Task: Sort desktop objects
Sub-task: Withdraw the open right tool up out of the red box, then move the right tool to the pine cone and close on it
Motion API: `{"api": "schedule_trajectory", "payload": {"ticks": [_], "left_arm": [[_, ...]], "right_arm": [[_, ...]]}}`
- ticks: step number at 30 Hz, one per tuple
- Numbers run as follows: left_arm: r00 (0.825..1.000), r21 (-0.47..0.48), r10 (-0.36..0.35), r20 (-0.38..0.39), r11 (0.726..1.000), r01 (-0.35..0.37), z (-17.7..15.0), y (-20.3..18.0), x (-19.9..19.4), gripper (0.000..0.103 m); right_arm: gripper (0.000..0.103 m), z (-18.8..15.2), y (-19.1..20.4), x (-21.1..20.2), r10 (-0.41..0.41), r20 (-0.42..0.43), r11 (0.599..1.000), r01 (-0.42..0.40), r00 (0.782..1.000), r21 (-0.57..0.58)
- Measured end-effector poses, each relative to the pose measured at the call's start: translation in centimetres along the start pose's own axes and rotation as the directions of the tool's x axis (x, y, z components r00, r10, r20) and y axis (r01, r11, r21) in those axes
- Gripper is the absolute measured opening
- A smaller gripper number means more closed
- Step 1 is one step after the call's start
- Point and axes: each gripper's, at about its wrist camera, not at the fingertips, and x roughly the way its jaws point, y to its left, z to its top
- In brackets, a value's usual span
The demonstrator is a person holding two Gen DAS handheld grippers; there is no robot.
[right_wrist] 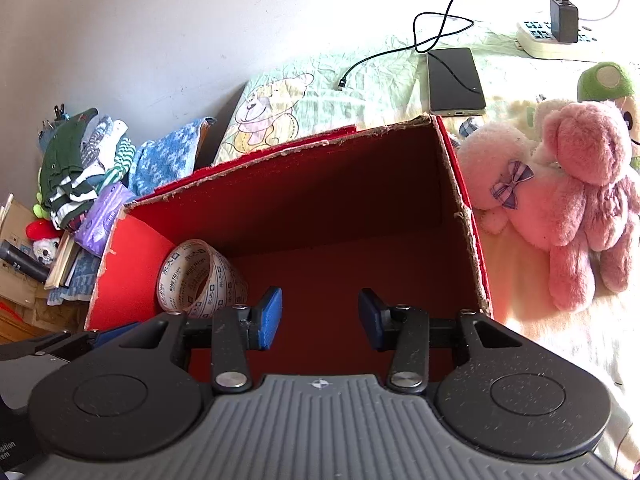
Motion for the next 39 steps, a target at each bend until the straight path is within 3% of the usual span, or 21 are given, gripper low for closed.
{"api": "schedule_trajectory", "payload": {"ticks": [13, 23, 27, 30, 34, 39], "left_arm": [[0.998, -0.052, 0.049, 0.037, 0.998, -0.047, -0.5, -0.3, -3.3, 0.048], [0.995, -0.073, 0.054, 0.086, 0.996, -0.047, -1.4, -2.9, -6.9, 0.052], [0.990, -0.077, -0.030, 0.140, 0.996, 0.041, -2.2, -3.8, -9.0, 0.057], [0.974, -0.068, -0.134, 0.184, 0.987, 0.149, -3.4, -4.4, -10.5, 0.059], [0.937, -0.054, -0.278, 0.212, 0.954, 0.296, -5.3, -5.2, -11.5, 0.064], [0.889, 0.006, -0.417, 0.192, 0.906, 0.423, -8.1, -7.4, -11.4, 0.067]], "right_arm": [[0.046, 0.1, -0.8, -2.0, 0.091, 0.016, 0.996, -0.091, 0.996, -0.026], [0.046, 0.2, -2.7, -5.2, 0.210, 0.062, 0.977, -0.207, 0.976, -0.051], [0.046, 0.3, -4.4, -7.0, 0.252, 0.100, 0.968, -0.248, 0.963, -0.048], [0.046, 0.1, -6.7, -8.7, 0.275, 0.140, 0.962, -0.273, 0.951, -0.032], [0.046, -0.6, -9.9, -10.4, 0.275, 0.175, 0.961, -0.276, 0.946, -0.015], [0.047, -2.3, -14.1, -10.2, 0.227, 0.117, 0.972, -0.232, 0.967, 0.030]]}}
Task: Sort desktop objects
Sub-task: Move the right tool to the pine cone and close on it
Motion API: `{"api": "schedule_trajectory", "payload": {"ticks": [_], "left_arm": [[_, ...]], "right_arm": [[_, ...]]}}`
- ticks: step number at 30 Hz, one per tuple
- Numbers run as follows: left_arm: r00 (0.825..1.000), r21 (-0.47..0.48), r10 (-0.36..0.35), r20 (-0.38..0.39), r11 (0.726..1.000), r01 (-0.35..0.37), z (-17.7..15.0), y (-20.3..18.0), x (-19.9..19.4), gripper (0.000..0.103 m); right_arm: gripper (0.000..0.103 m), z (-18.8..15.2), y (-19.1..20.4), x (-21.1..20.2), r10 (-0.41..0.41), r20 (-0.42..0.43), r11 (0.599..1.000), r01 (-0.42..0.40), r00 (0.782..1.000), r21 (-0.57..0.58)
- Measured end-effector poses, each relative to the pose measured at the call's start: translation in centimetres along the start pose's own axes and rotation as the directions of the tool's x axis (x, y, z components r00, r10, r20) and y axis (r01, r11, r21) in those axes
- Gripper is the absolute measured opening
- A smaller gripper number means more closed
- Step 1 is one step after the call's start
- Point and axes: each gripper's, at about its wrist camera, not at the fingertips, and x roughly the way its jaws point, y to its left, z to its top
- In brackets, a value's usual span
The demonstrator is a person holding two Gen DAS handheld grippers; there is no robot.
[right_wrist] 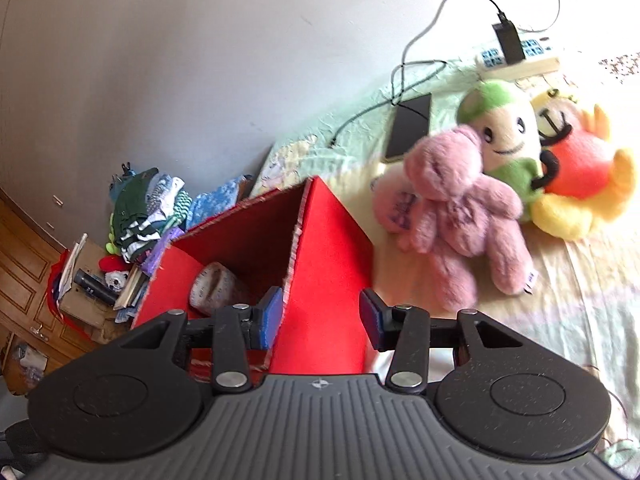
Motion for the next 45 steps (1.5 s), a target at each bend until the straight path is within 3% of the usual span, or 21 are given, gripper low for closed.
{"api": "schedule_trajectory", "payload": {"ticks": [6, 9, 12, 18, 24, 25, 27, 31, 45], "left_arm": [[0.991, 0.025, -0.078, -0.110, 0.996, 0.081, -3.5, -2.9, 3.6, 0.067], [0.981, 0.009, -0.106, -0.165, 0.994, 0.109, -4.2, -3.6, 6.4, 0.068], [0.975, 0.003, -0.091, -0.202, 0.996, 0.093, -4.6, -3.8, 8.4, 0.068], [0.973, -0.018, -0.084, -0.215, 0.996, 0.082, -4.4, -3.7, 10.1, 0.068], [0.964, -0.017, -0.071, -0.257, 0.997, 0.069, -4.6, -3.9, 11.5, 0.054], [0.962, -0.014, -0.068, -0.263, 0.998, 0.066, -4.7, -3.9, 11.7, 0.046], [0.958, -0.016, -0.075, -0.277, 0.997, 0.074, -4.8, -3.9, 11.9, 0.039], [0.960, 0.001, -0.072, -0.272, 0.997, 0.075, -4.9, -4.1, 11.8, 0.039], [0.946, 0.126, -0.134, -0.295, 0.976, 0.177, -5.1, -8.0, 11.8, 0.035]], "right_arm": [[0.050, -3.2, -3.7, 1.8, 0.029, -0.208, 0.994, -0.007, 0.978, 0.107], [0.053, -4.2, -3.7, 2.7, 0.021, -0.248, 0.995, 0.004, 0.969, 0.101], [0.054, -4.5, -3.5, 3.3, 0.033, -0.277, 0.996, -0.008, 0.960, 0.093], [0.060, -4.6, -3.5, 4.9, 0.056, -0.313, 0.993, -0.020, 0.948, 0.117], [0.059, -4.9, -4.0, 6.5, 0.070, -0.346, 0.989, -0.018, 0.936, 0.150], [0.059, -5.0, -4.0, 6.7, 0.072, -0.350, 0.988, -0.018, 0.934, 0.155], [0.055, -5.3, -4.0, 7.0, 0.079, -0.361, 0.986, -0.019, 0.929, 0.167], [0.045, -5.8, -4.5, 7.0, 0.114, -0.361, 0.976, -0.036, 0.925, 0.214], [0.041, -5.8, -9.3, 2.8, 0.049, -0.298, 0.965, 0.032, 0.953, 0.261]]}}
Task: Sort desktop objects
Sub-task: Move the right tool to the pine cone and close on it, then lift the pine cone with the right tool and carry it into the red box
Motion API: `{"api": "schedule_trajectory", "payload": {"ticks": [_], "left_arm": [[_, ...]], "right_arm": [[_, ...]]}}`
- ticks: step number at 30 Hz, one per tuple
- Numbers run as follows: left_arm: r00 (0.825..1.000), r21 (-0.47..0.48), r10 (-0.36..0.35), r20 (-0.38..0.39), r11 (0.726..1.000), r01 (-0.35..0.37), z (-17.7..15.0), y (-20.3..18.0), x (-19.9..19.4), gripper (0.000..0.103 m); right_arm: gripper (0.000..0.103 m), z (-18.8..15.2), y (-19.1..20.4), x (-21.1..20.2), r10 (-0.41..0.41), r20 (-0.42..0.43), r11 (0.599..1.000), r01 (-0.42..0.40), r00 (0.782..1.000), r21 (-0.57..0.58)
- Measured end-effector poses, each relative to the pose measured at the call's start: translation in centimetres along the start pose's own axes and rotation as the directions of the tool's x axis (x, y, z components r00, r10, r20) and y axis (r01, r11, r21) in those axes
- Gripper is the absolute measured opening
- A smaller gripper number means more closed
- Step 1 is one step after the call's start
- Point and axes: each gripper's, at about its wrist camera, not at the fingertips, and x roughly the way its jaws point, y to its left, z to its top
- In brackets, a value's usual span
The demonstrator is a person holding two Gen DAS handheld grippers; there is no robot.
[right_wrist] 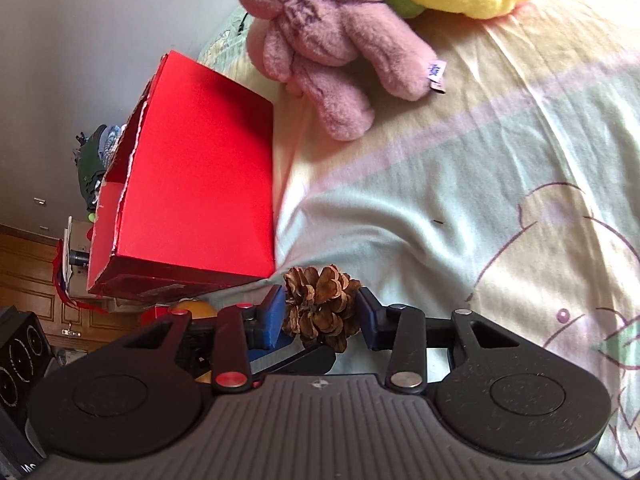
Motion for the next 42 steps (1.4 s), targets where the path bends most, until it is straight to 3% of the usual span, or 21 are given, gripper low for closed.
{"api": "schedule_trajectory", "payload": {"ticks": [3, 8, 19, 26, 30, 34, 38, 42], "left_arm": [[1.000, 0.018, -0.009, 0.002, 1.000, 0.009, -0.2, -0.8, 0.2, 0.037], [1.000, 0.034, -0.005, 0.011, 0.999, 0.005, 0.2, -1.5, 0.5, 0.053], [0.999, 0.049, 0.037, 0.008, 0.998, -0.038, 1.3, -1.9, 1.4, 0.044], [0.994, 0.100, -0.009, 0.109, 0.995, -0.002, 3.2, -4.0, -2.6, 0.041], [0.976, 0.136, -0.017, 0.216, 0.991, -0.013, 5.4, -5.0, -6.1, 0.041], [0.946, 0.142, 0.005, 0.324, 0.988, -0.054, 7.2, -4.5, -9.7, 0.041], [0.915, 0.107, 0.033, 0.403, 0.991, -0.083, 8.3, -1.7, -13.0, 0.041], [0.896, 0.061, 0.091, 0.434, 0.990, -0.130, 8.5, 2.3, -14.9, 0.041]], "right_arm": [[0.041, -0.3, -0.9, -0.1, 0.010, 0.008, 0.999, -0.011, 1.000, 0.047], [0.049, -0.2, -1.4, -0.2, -0.003, 0.024, 0.999, 0.001, 1.000, 0.054], [0.051, 0.2, -1.1, 0.1, 0.032, 0.017, 0.997, -0.033, 0.999, 0.069], [0.051, 0.9, 1.0, -5.1, 0.061, 0.158, 0.998, -0.061, 0.986, -0.004], [0.051, 2.5, 3.8, -7.9, 0.097, 0.261, 0.994, -0.081, 0.960, -0.071], [0.051, 4.1, 7.7, -9.3, 0.150, 0.324, 0.982, -0.102, 0.934, -0.161], [0.051, 5.2, 12.0, -8.7, 0.207, 0.344, 0.961, -0.124, 0.916, -0.249], [0.051, 6.1, 15.9, -5.8, 0.242, 0.314, 0.941, -0.144, 0.918, -0.306]]}}
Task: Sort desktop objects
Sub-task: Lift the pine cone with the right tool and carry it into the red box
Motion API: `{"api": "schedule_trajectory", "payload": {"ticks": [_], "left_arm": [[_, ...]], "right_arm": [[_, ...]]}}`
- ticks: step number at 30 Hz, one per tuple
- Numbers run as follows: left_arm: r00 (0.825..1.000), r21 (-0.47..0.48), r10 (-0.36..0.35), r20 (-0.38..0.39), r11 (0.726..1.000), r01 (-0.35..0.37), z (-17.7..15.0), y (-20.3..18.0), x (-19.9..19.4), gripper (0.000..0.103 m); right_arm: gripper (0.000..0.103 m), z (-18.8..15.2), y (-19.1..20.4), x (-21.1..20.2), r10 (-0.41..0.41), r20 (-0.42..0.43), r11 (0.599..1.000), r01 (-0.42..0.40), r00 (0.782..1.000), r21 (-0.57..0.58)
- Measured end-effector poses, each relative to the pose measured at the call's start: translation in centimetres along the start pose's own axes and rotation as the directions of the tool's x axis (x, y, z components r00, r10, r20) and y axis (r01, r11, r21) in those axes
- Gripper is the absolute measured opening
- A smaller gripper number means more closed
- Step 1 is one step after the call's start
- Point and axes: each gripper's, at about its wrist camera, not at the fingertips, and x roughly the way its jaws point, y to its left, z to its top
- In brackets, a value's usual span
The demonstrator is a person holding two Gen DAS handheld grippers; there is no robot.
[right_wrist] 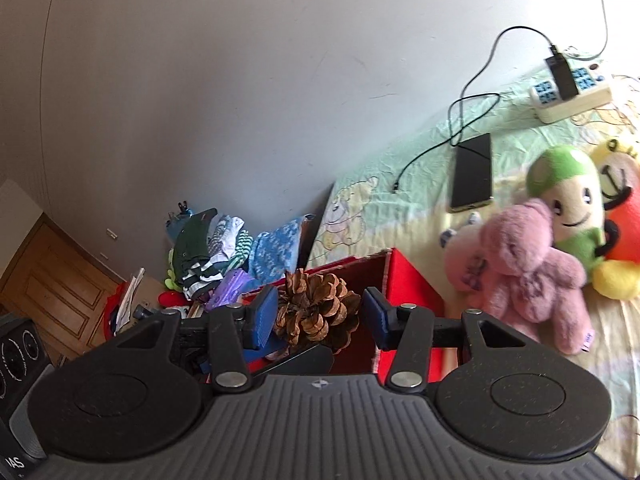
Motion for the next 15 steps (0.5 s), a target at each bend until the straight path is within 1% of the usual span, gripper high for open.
{"api": "schedule_trajectory", "payload": {"ticks": [3, 5, 9, 11, 13, 15], "left_arm": [[0.999, -0.036, 0.035, -0.025, 0.999, -0.036, -0.2, 3.7, 0.4, 0.041], [0.997, -0.057, 0.052, -0.055, 0.997, -0.055, -0.7, 6.2, 1.1, 0.041], [0.988, -0.099, 0.071, -0.139, 0.991, -0.085, -1.9, 11.1, 3.6, 0.041], [0.983, -0.129, 0.051, -0.179, 0.989, -0.075, -2.6, 13.3, 4.9, 0.041], [0.975, -0.159, 0.029, -0.218, 0.985, -0.065, -3.1, 15.2, 6.6, 0.042], [0.968, -0.170, 0.022, -0.252, 0.983, -0.067, -3.5, 16.6, 7.9, 0.042]], "right_arm": [[0.051, -0.1, 1.6, 4.1, 0.000, -0.061, 1.000, -0.001, 0.998, -0.016], [0.051, -0.4, 2.6, 6.8, -0.014, -0.112, 1.000, 0.012, 0.994, -0.026], [0.050, -1.5, 3.7, 12.1, -0.070, -0.222, 0.997, 0.060, 0.973, -0.054], [0.050, -2.0, 3.8, 14.2, -0.098, -0.249, 0.994, 0.084, 0.964, -0.065], [0.050, -2.3, 3.6, 16.1, -0.120, -0.282, 0.993, 0.111, 0.952, -0.049], [0.050, -2.5, 3.2, 17.7, -0.138, -0.312, 0.990, 0.133, 0.940, -0.037]]}}
